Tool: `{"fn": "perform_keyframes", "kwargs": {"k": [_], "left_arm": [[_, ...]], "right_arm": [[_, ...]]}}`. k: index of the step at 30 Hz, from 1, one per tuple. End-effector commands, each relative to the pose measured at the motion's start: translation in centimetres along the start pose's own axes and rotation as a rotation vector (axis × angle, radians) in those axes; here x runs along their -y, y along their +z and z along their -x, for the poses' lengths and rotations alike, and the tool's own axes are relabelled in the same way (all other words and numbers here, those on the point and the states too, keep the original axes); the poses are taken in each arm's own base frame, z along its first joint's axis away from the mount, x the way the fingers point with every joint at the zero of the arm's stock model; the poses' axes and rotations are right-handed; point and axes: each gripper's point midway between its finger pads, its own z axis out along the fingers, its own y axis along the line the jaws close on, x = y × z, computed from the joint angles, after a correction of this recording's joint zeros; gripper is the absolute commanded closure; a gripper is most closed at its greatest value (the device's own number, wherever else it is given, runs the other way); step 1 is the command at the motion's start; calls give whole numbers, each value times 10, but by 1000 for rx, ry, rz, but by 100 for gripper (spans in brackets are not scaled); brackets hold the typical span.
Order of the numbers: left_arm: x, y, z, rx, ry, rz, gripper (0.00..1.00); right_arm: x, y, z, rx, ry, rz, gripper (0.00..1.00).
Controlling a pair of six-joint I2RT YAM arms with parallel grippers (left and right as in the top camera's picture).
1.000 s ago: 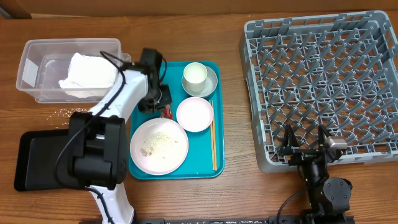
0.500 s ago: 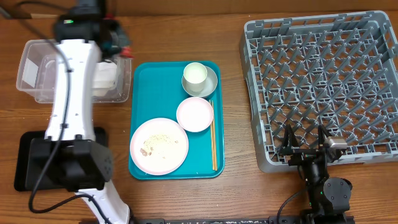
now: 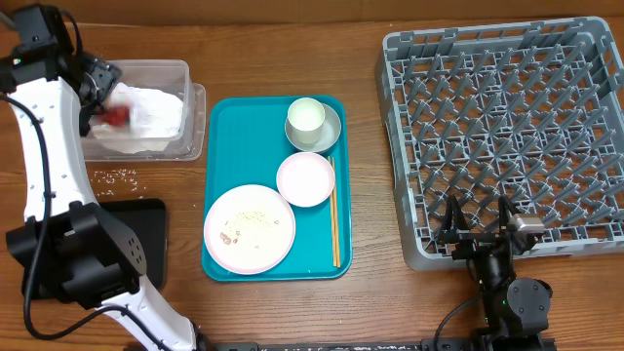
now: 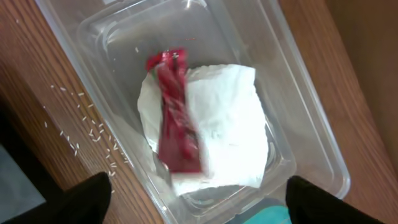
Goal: Sort waste into correct bins and load items into the dishwasher
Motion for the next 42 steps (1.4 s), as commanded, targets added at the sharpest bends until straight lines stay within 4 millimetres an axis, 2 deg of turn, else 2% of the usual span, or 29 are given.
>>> {"fn": "perform_keyframes", "kwargs": {"k": [1,4,7,8,9,10,14,17,20,24,29,37,42], "left_arm": [[-5,-6,9,14,-3,-1,8],[-9,-24,9,-16,10,-29,8],[-15,-52,6,-49,14,-59,10],[-22,-68,6,-44,5,-61,11],[-26,-76,6,-37,0,-60,12],[-34,-95,9,-15,-19,-68,14],[-60,-147,18,59,-87,-95,13],[-81,-173,16,80,-120,-88,12],[-102,-184,3,59,-135,-28,12],[-121,-188,-18,-5,-131,46,13],[-126,-202,-34,-31,-100,28,13],[-142,-252,-59,71,-73,-60,11],[-152,-251,-73,85,-59,-68,9]], "right_arm": [[1,0,-2,4,-1,-1,0],[1,0,-2,4,-1,-2,0],[1,0,-2,4,-1,-2,0],[1,0,-2,4,-1,-2,0],[1,0,-2,4,-1,-2,0],[1,0,-2,4,-1,-2,0],[1,0,-2,4,-1,-2,0],[1,0,-2,4,-1,-2,0],[1,0,-2,4,-1,-2,0],[1,0,-2,4,-1,-2,0],[1,0,-2,4,-1,-2,0],[1,0,-2,4,-1,-2,0],[1,0,-2,4,-1,-2,0]]}}
